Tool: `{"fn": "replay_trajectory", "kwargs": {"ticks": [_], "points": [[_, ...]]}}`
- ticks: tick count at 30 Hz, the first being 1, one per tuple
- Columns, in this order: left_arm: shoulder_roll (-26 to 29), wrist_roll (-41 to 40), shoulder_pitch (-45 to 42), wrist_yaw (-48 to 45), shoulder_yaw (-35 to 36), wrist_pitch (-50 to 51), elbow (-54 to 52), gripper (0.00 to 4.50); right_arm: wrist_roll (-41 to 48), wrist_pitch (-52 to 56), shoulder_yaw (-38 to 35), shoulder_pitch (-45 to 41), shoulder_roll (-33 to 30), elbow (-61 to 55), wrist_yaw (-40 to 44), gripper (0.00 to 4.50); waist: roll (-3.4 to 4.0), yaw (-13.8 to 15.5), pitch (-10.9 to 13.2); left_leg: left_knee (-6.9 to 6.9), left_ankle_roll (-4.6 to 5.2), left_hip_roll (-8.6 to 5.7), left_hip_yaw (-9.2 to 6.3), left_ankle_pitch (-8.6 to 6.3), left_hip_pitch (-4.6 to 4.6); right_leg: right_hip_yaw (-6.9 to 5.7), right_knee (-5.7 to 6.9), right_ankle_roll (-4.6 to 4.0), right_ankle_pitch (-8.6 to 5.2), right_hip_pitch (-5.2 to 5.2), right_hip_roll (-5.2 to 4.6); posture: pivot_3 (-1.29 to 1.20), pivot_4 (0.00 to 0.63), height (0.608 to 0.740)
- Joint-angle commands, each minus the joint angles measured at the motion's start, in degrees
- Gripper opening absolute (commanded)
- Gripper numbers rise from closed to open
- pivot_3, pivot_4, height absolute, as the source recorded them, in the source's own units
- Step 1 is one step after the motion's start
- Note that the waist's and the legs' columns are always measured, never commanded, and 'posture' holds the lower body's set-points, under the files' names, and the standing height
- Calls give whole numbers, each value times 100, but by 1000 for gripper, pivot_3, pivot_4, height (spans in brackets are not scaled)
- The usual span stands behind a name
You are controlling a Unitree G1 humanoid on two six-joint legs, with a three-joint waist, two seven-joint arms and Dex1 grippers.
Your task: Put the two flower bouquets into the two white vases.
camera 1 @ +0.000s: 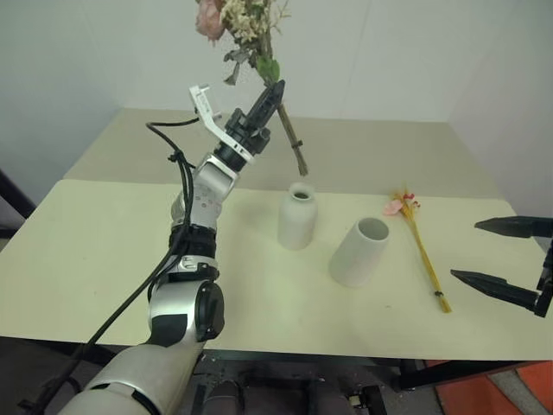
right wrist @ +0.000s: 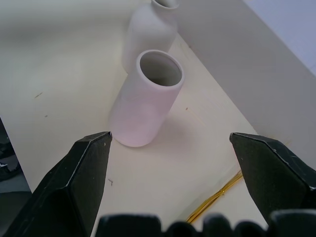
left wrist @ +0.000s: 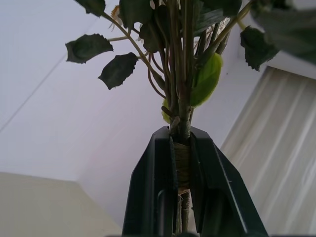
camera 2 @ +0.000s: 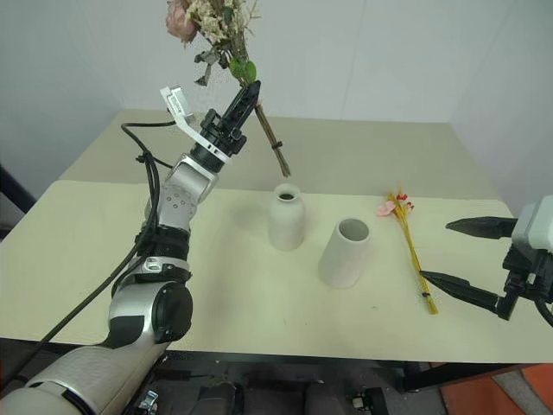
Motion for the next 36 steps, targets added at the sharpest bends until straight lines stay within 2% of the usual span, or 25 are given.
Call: {"fn": "replay_trajectory", "kwargs": {"ticks": [1, 9, 20, 30, 36], "points": [[17, 176, -116, -268, -192, -248, -125, 101, 91, 24, -282, -30, 3, -135, -82, 4500, 0, 6, 0, 0, 0, 0, 0, 0, -1, 0, 0, 0, 0, 0, 0, 0, 150, 740], [-4, 896, -77, -479, -573, -959, 333, 101, 93, -3, -260, -49, -17, -91, -95, 4500, 0, 29, 0, 0, 0, 0, 0, 0, -2, 0, -1, 1, 0, 0, 0, 0, 150, 740], [2, 1468, 111, -999, -1003, -1391, 535, 101, 79, 31, -384, 41, 28, -159, -121, 4500, 0, 30, 0, -1, 0, 0, 0, 0, -1, 0, -1, 1, 0, 2, 0, 0, 150, 740], [118, 1756, 707, -1256, -1380, -1474, -84, 101, 27, -61, -290, 39, 31, -76, -137, 4500, 0, 19, 0, -1, 0, 0, -1, 0, -2, 0, 0, 1, 0, -1, 0, 0, 150, 740], [362, 1949, 939, -1056, -1618, -1144, -641, 2045, -9, -164, -135, -53, -33, 66, -145, 4500, 0, 25, 0, 0, 0, 0, -1, 0, -1, 0, 2, 1, 0, 0, 0, 0, 150, 740]]}}
